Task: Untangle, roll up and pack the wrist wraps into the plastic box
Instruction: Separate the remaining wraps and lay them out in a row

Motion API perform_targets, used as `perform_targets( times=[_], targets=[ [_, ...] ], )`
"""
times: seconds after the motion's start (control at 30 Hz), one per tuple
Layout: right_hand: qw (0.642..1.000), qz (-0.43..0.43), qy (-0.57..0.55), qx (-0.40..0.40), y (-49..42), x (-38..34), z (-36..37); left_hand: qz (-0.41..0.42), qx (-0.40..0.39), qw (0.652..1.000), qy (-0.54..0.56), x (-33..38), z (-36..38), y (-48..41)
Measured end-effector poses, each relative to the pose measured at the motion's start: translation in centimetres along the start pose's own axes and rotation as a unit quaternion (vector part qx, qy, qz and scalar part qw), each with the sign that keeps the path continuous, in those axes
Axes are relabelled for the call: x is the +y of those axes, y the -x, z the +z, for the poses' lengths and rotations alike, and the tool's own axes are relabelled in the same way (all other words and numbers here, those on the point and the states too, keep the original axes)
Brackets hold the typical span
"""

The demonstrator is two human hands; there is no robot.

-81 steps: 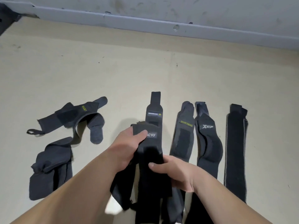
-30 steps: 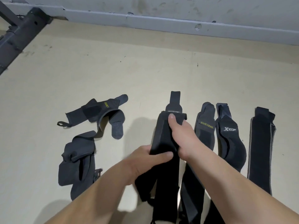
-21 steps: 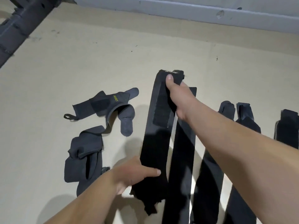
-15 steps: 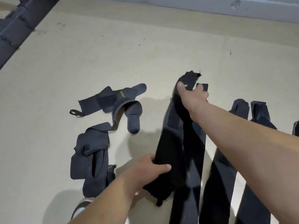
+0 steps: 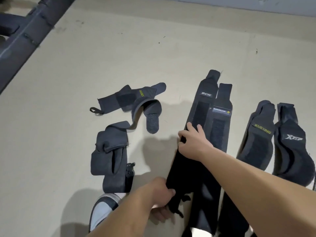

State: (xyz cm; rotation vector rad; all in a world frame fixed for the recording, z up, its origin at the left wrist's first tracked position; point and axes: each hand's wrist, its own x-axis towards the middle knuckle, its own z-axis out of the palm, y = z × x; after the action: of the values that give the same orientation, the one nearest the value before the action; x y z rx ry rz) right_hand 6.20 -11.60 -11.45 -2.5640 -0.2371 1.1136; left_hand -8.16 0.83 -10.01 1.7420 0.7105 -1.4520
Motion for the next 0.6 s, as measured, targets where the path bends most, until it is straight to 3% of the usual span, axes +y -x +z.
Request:
perform_targets(
  times=[0.03, 0.1, 0.17, 0.23, 0.3, 0.37, 0.43, 0.5, 0.57, 0.6],
  targets=[
    [1.000, -0.007, 0.021, 0.012, -0.1, 0.0, -0.1, -0.010, -0.007, 1.000, 0.011, -0.1, -0.1, 0.4],
    [0.996, -0.024, 0.052, 0.062, -0.1, -0.9, 0.2, 0.014, 0.110, 0.991, -0.068, 0.1, -1.3, 1.0],
    [0.994, -0.032, -0.042, 0.091, -0.2, -2.8, 0.5, 0.064, 0.317, 0.941, -0.096, 0.3, -3.3, 1.4],
    [0.978, -0.037, -0.192, 0.066, 0.3, -5.6, 0.7, 0.107, 0.477, 0.867, -0.093, 0.2, -6.1, 1.9],
    [0.957, -0.061, -0.283, 0.032, 1.1, -8.0, 0.7, 0.122, 0.550, 0.812, -0.150, -0.5, -9.1, 1.7],
    [0.956, -0.052, -0.288, 0.001, 1.5, -9.0, 0.5, 0.061, 0.512, 0.836, -0.186, -1.5, -11.7, 1.6],
    [0.964, -0.004, -0.261, -0.050, 1.6, -8.8, 0.7, -0.015, 0.426, 0.891, -0.156, -3.0, -13.1, 1.3],
    [0.991, 0.043, -0.115, -0.061, 1.7, -7.2, 1.2, -0.032, 0.355, 0.929, -0.097, -4.5, -12.8, 0.9],
    [0.997, 0.060, 0.013, -0.055, 2.6, -5.3, 1.7, -0.030, 0.349, 0.931, -0.102, -5.4, -11.7, 0.3],
    [0.997, 0.054, 0.020, -0.051, 2.9, -4.4, 2.0, -0.030, 0.366, 0.923, -0.113, -5.4, -11.2, 0.1]
  ],
)
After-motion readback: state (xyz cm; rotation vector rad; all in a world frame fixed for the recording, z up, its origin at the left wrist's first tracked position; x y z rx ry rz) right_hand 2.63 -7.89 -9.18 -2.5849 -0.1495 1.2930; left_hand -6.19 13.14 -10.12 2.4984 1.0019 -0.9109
